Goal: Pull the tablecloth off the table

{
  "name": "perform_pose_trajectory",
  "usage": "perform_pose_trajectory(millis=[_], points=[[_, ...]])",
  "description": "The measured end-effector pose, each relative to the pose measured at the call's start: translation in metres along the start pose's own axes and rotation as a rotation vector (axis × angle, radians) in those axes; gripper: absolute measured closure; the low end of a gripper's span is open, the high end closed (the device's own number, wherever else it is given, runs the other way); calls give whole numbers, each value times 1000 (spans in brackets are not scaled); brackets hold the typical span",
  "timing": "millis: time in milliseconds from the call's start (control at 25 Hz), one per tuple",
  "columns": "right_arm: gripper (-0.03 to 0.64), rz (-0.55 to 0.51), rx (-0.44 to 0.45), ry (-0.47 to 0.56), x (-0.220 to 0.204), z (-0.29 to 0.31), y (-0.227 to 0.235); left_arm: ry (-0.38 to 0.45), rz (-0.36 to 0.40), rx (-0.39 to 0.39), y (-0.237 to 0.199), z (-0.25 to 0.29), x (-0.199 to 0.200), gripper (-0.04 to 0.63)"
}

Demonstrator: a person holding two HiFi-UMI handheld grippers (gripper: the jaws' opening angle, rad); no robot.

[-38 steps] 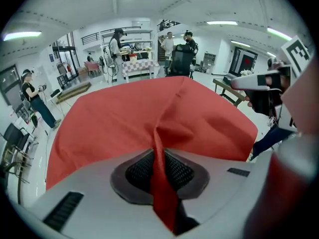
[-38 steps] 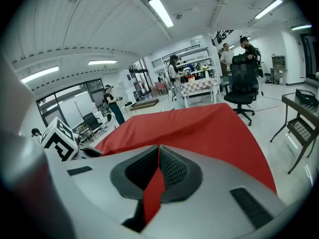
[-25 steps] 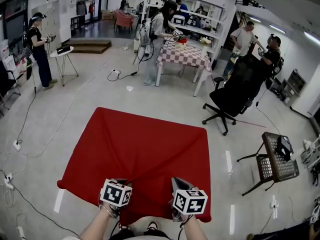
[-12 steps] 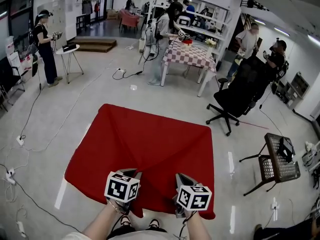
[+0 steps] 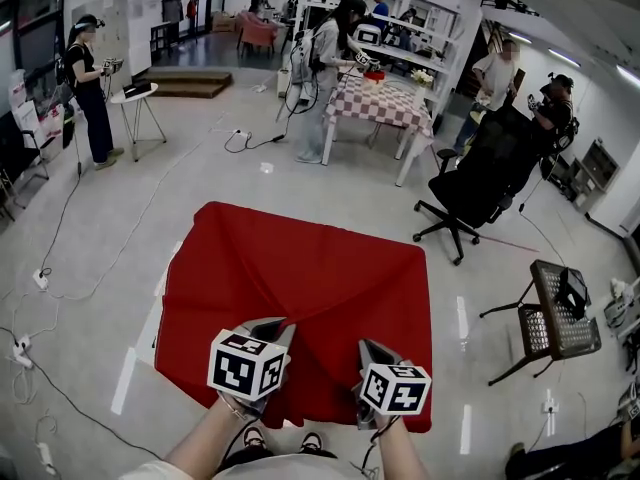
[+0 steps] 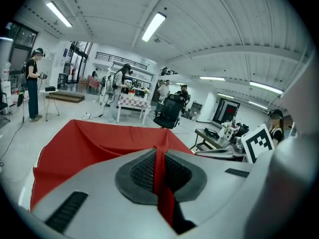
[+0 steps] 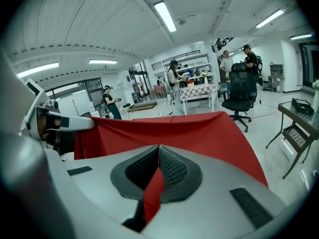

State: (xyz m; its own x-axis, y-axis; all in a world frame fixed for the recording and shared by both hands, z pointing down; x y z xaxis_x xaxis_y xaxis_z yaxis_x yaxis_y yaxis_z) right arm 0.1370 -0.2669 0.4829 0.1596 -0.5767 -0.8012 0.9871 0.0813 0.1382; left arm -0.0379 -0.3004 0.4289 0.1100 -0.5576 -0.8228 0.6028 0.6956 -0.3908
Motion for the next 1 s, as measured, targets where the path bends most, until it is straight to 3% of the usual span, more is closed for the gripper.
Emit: perform_pose_trajectory(millis=[240,600,920,960,1000], points=[[591,3,-7,3,3,3,-2,54,-28,-26,1,-7,14,577],[591,14,-16,40,22,5,-4,120,21,-69,10,-30,43,577],[588,14,5,54,30,9,-13,177,51,-57,9,-59,62,577],[568,8,11,55,32,10,-15,180,50,-56,8,-63,63,577],[500,-2,19,56,36,10,-18,186,46,-55,6,-69,64,577]])
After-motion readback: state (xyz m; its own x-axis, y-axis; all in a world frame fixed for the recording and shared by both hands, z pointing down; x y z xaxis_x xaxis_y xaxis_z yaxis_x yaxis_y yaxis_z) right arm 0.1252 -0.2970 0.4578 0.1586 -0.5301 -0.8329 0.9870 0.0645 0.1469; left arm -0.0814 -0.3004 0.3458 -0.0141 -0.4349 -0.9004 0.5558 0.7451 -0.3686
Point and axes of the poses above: the fingertips, and each gripper's own axes: z forward along the fingers, y to its right, x out of its top, the point moved 3 cm from there along -z, backward along the fingers, and after that the axes turned 13 degrees about -x, right-handed, at the moved point
